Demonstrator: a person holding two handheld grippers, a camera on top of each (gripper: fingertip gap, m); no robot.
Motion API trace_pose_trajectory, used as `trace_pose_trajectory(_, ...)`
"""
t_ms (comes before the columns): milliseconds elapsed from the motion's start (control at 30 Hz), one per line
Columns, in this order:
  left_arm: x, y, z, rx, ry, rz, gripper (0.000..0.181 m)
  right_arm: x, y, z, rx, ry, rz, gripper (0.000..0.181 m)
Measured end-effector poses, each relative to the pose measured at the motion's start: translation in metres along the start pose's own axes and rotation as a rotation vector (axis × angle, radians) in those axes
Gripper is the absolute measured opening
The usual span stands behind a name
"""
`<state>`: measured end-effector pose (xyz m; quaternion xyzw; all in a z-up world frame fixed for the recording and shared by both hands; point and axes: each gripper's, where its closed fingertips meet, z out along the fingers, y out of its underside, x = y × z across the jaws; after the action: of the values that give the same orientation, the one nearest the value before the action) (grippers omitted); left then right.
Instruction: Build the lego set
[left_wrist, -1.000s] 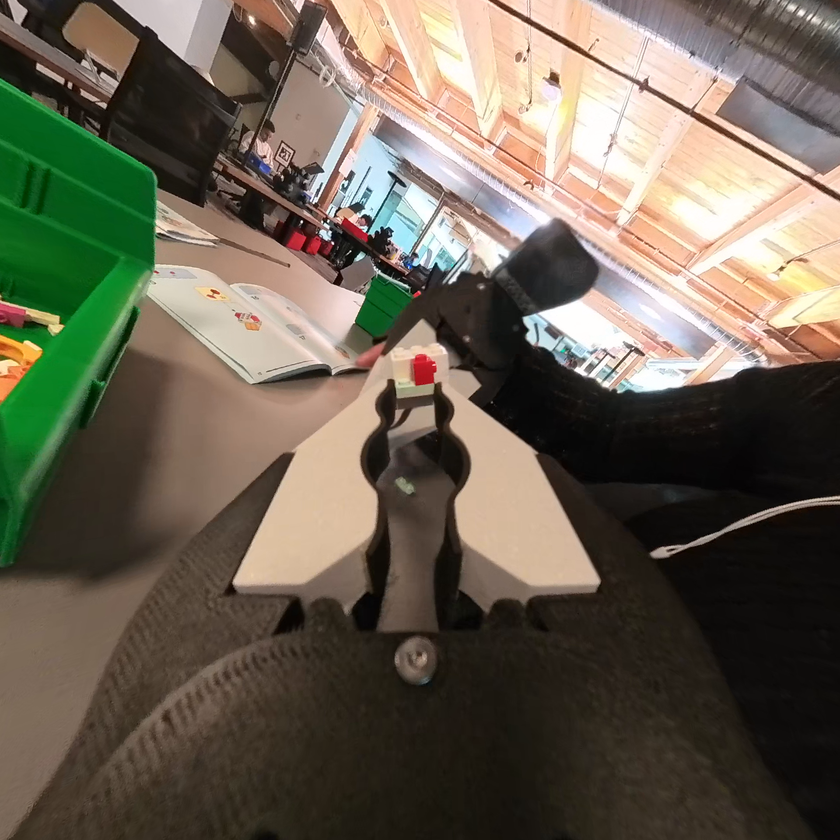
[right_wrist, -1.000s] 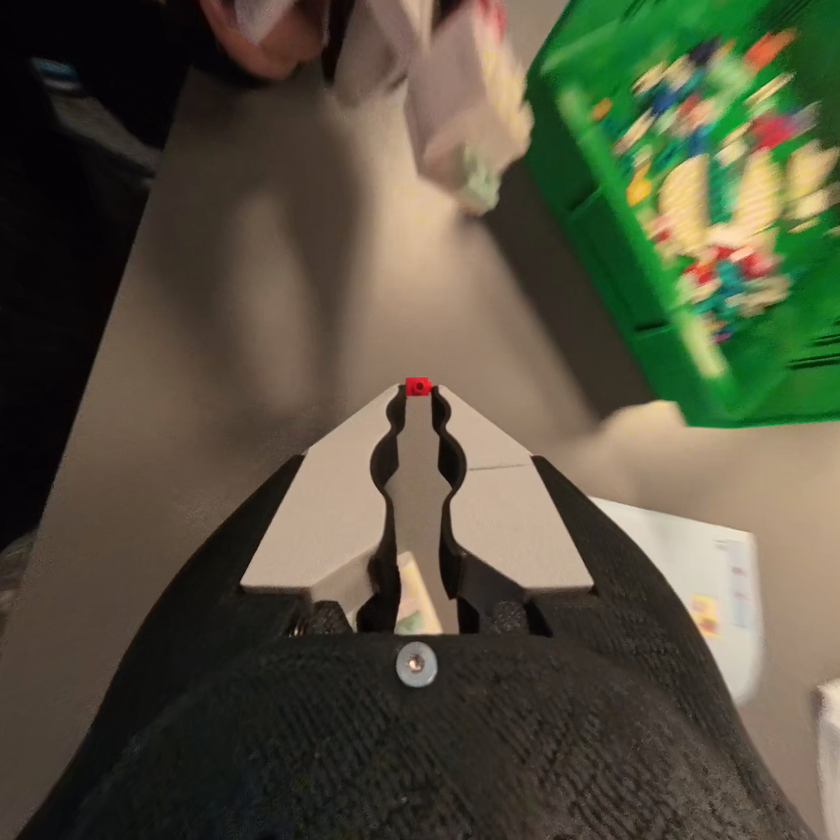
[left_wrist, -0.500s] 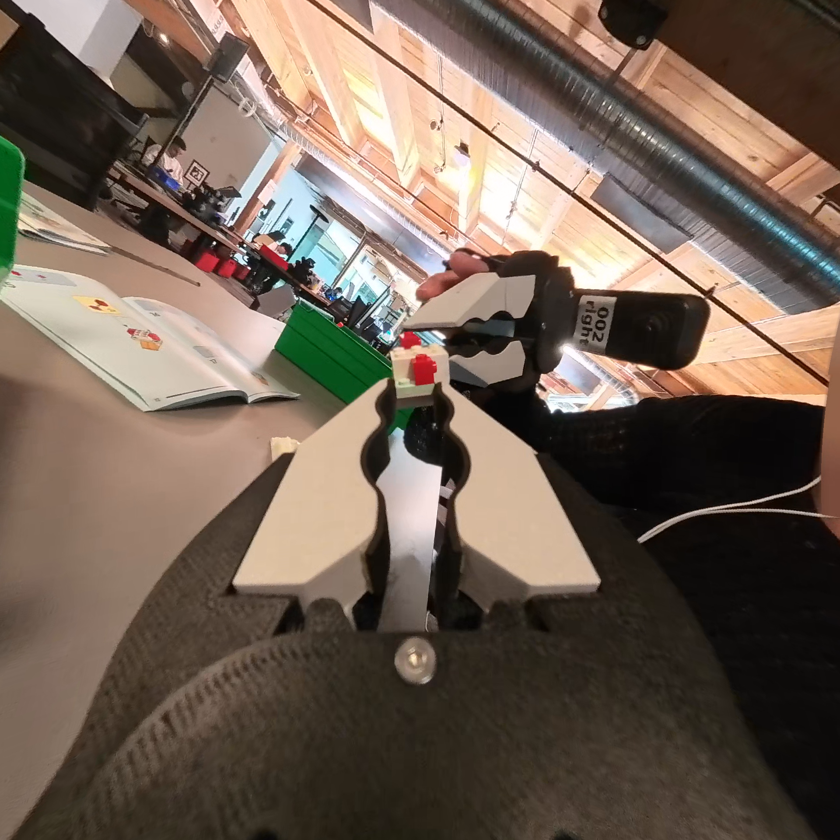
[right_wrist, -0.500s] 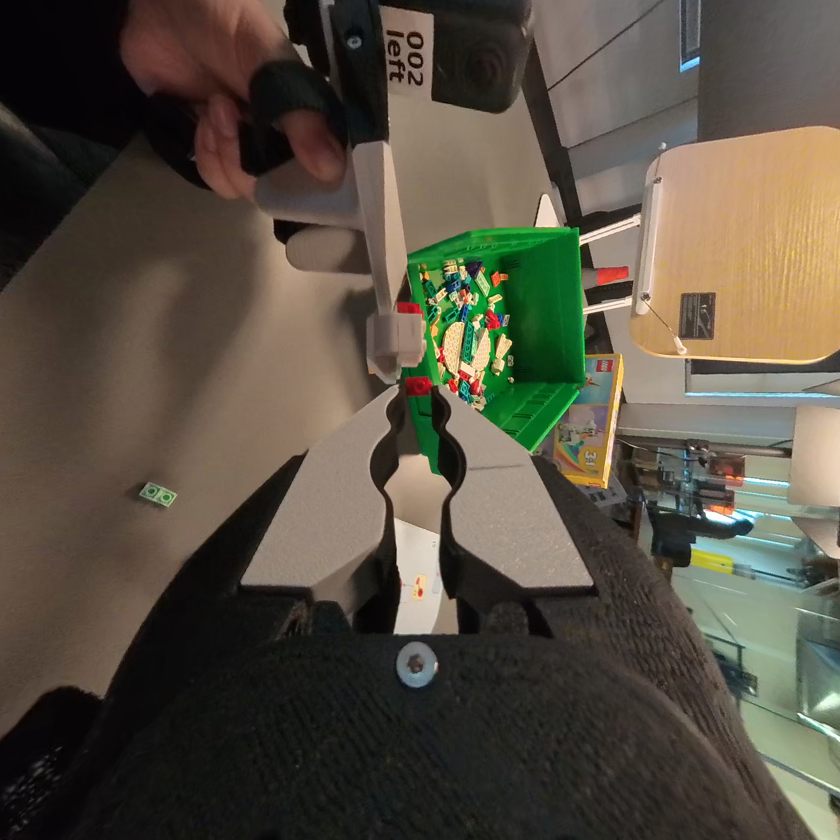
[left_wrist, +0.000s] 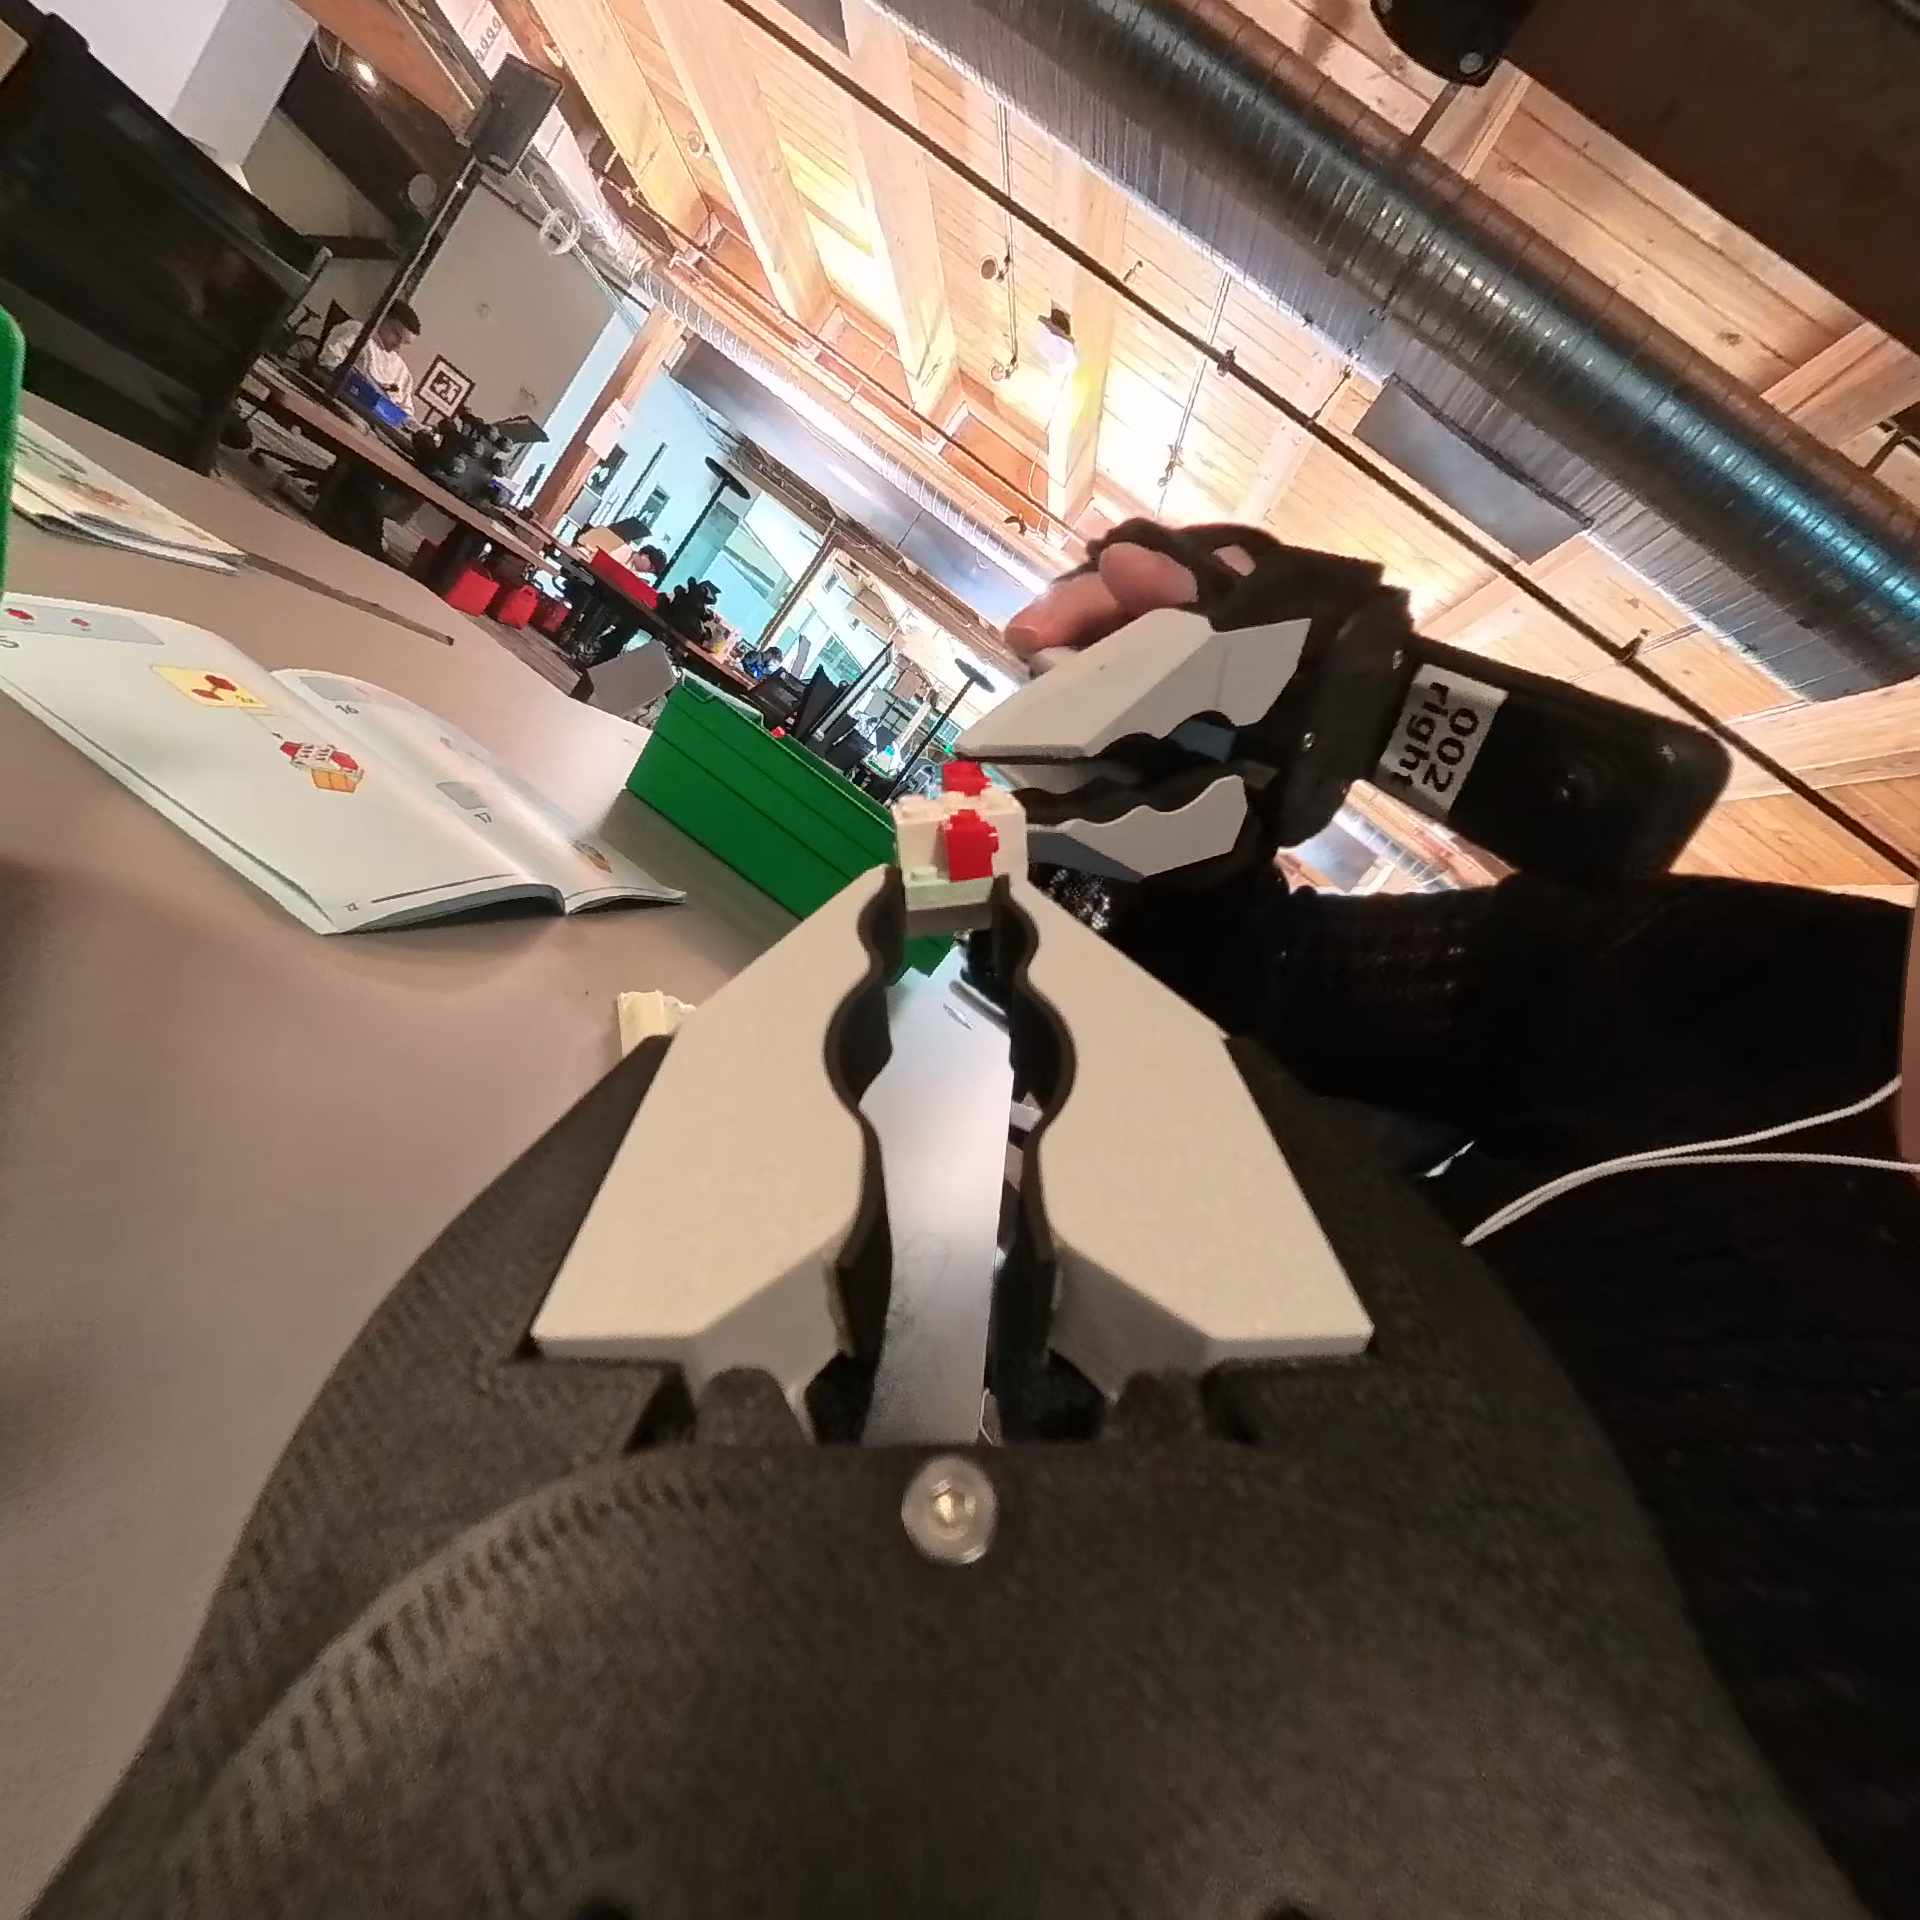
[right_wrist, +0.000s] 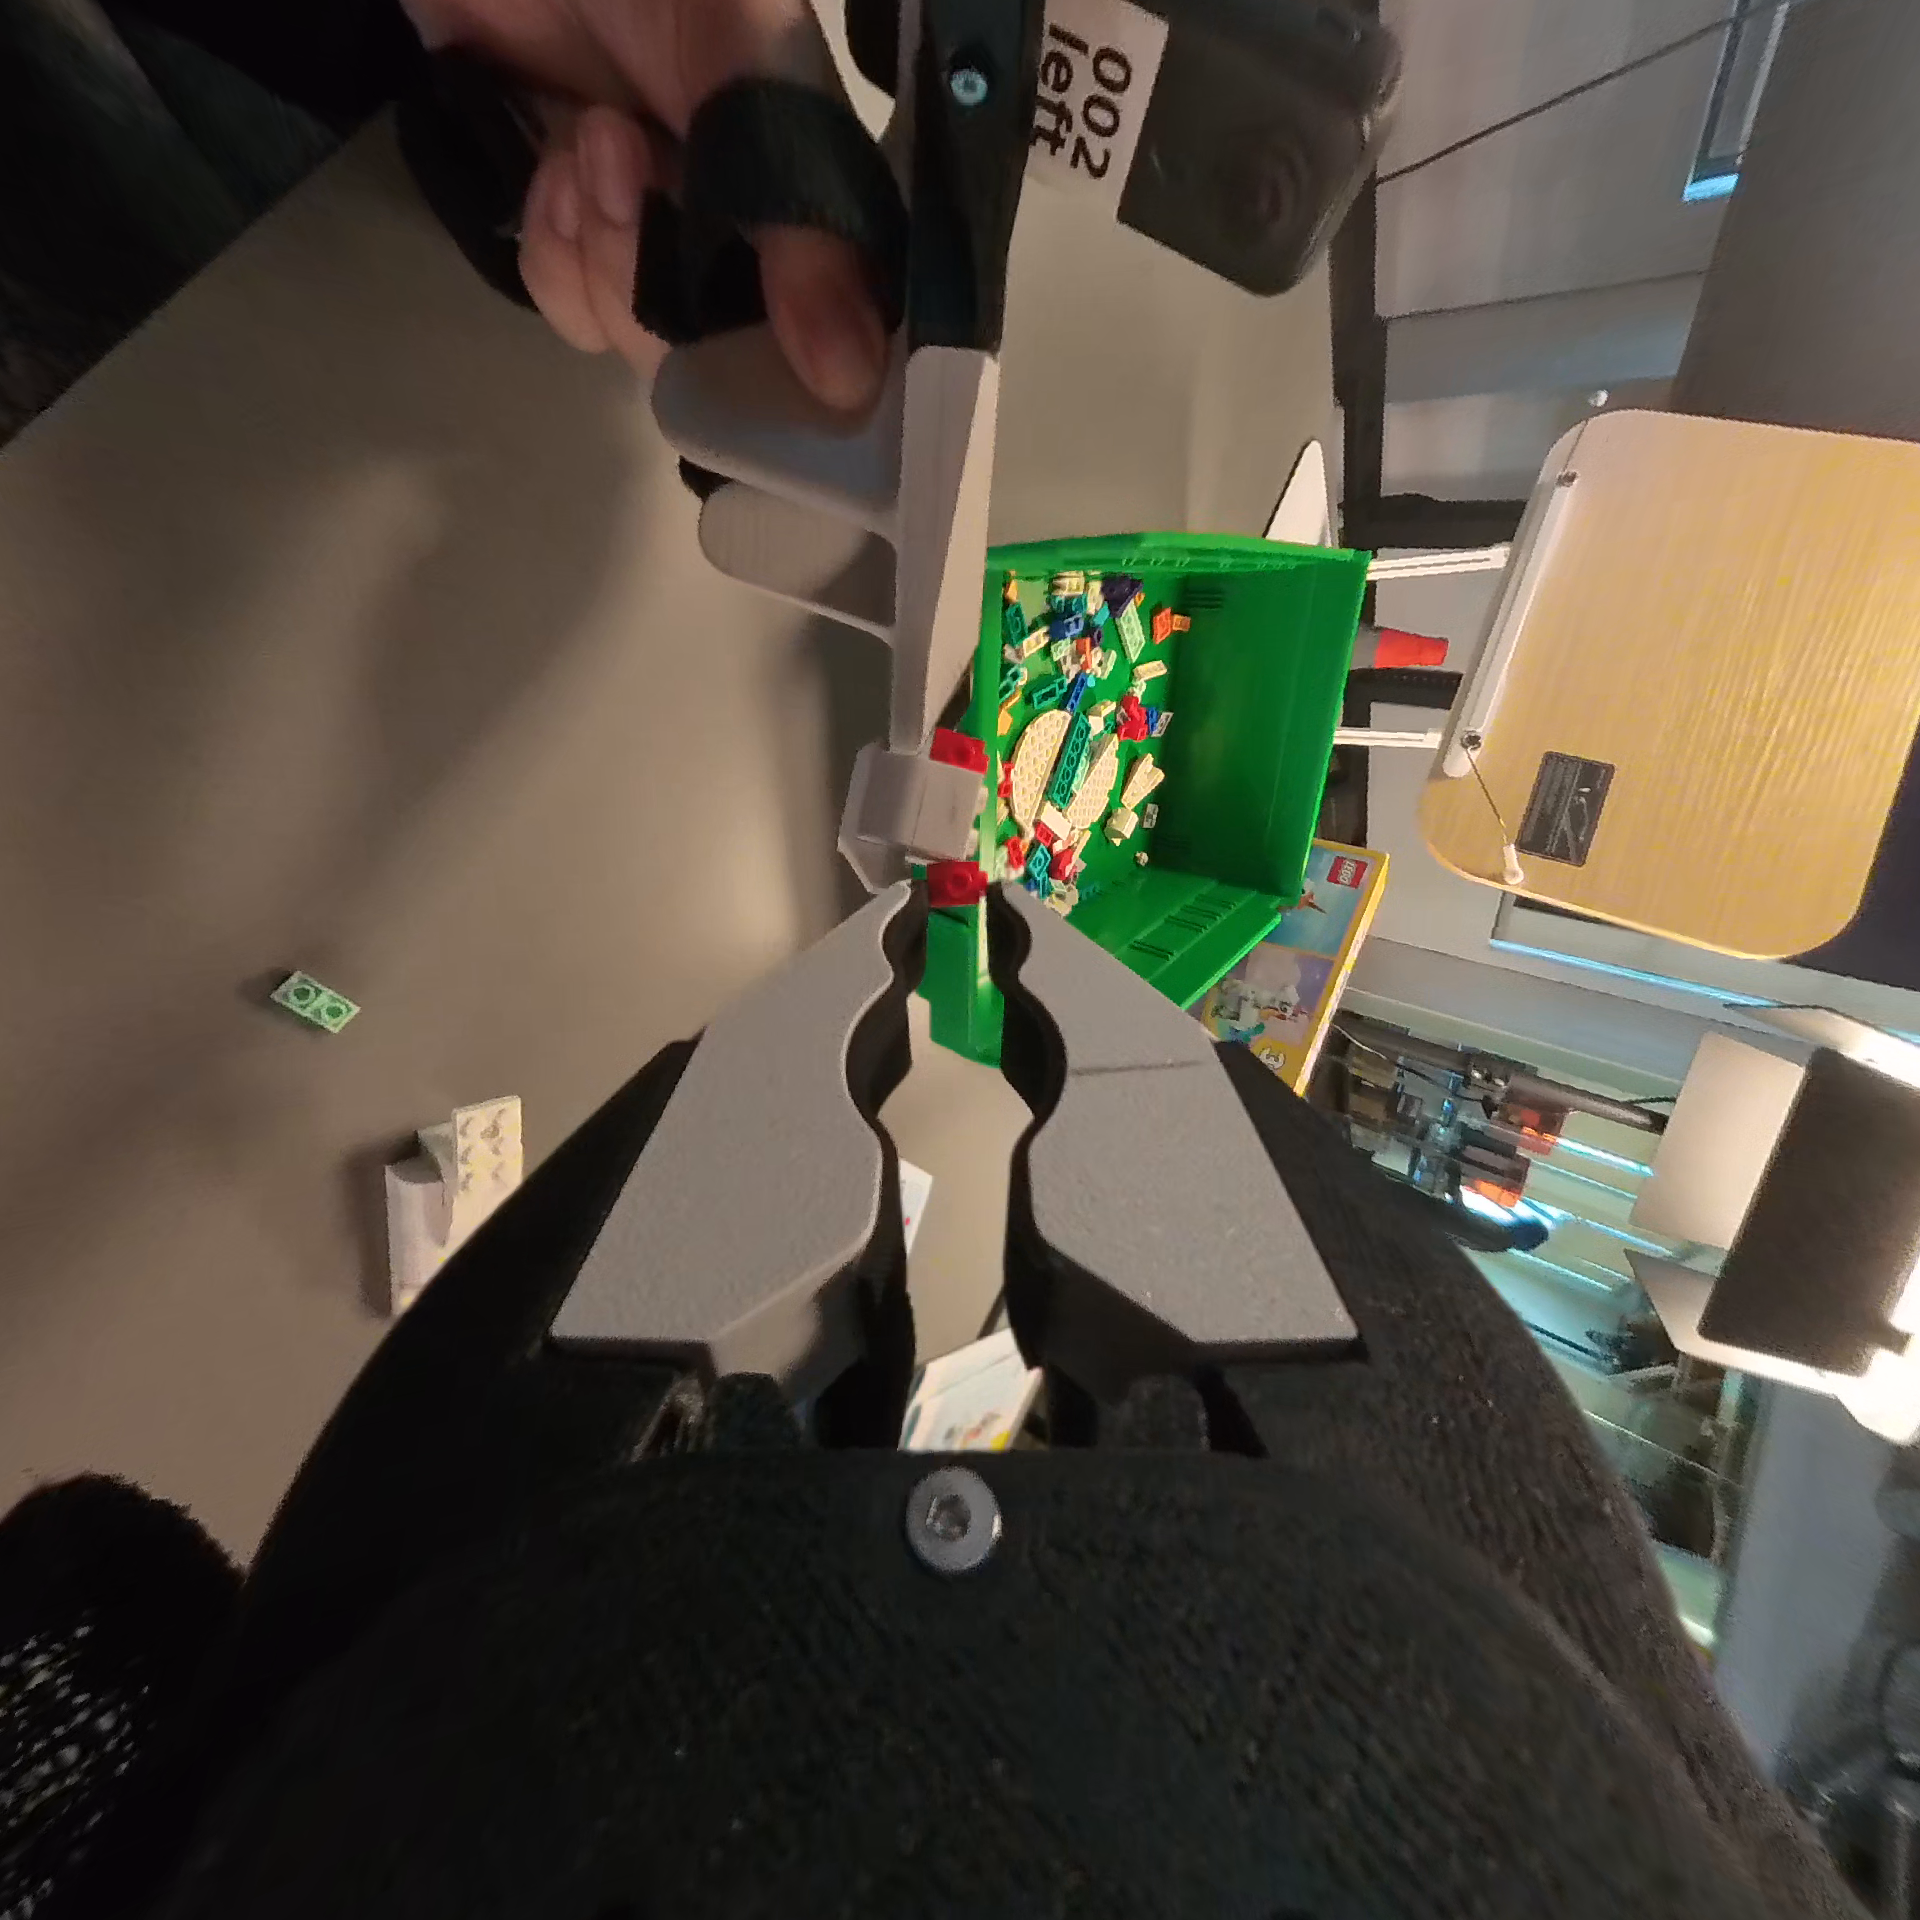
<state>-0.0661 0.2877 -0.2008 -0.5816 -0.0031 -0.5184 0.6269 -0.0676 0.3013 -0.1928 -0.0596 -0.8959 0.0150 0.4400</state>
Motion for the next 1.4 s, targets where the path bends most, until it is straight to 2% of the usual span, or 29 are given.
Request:
trace_pose_trajectory(233, 0.002, 0.000, 0.000, 0.023, 0.030, -0.021, 0.015, -0.001, -0.001, -0.002, -0.024, -0.053, -0.032, 0.010)
trace_pose_trajectory(633, 0.003, -0.001, 0.000, 0.049, 0.056, -0.053, 0.015, 0.001, -0.004, -0.005, -0.014, -0.089, 0.033, 0.015)
trace_pose_trajectory(800, -0.004, -0.011, -0.011, 0.062, -0.013, 0.010, 0.016, 0.001, 0.010, -0.006, 0.025, -0.114, 0.269, 0.021)
trace_pose_trajectory(933, 0.009, -0.018, -0.015, 0.072, 0.079, -0.010, 0.015, -0.009, 0.007, -0.002, 0.190, -0.167, 0.471, 0.029)
trace_pose_trajectory(1000, 0.019, -0.015, -0.013, 0.052, 0.158, -0.051, 0.015, -0.005, -0.007, -0.004, 0.315, -0.122, 0.479, 0.038)
trace_pose_trajectory(1100, 0.027, -0.006, -0.007, 0.001, 0.232, -0.112, 0.015, -0.006, -0.025, -0.006, 0.398, -0.078, 0.411, 0.046)
trace_pose_trajectory(1167, 0.033, -0.006, -0.005, 0.001, 0.298, -0.179, 0.016, -0.011, -0.032, -0.006, 0.408, -0.059, 0.338, 0.043)
trace_pose_trajectory(1233, 0.034, -0.004, -0.004, -0.006, 0.326, -0.218, 0.015, -0.008, -0.032, -0.004, 0.393, -0.003, 0.295, 0.026)
trace_pose_trajectory(1300, 0.031, -0.003, -0.003, -0.002, 0.309, -0.225, 0.016, -0.006, -0.027, -0.001, 0.364, 0.014, 0.312, 0.025)
trace_pose_trajectory(1400, 0.013, -0.008, -0.003, 0.036, 0.152, -0.151, 0.018, -0.003, -0.012, 0.009, 0.244, 0.066, 0.315, 0.025)
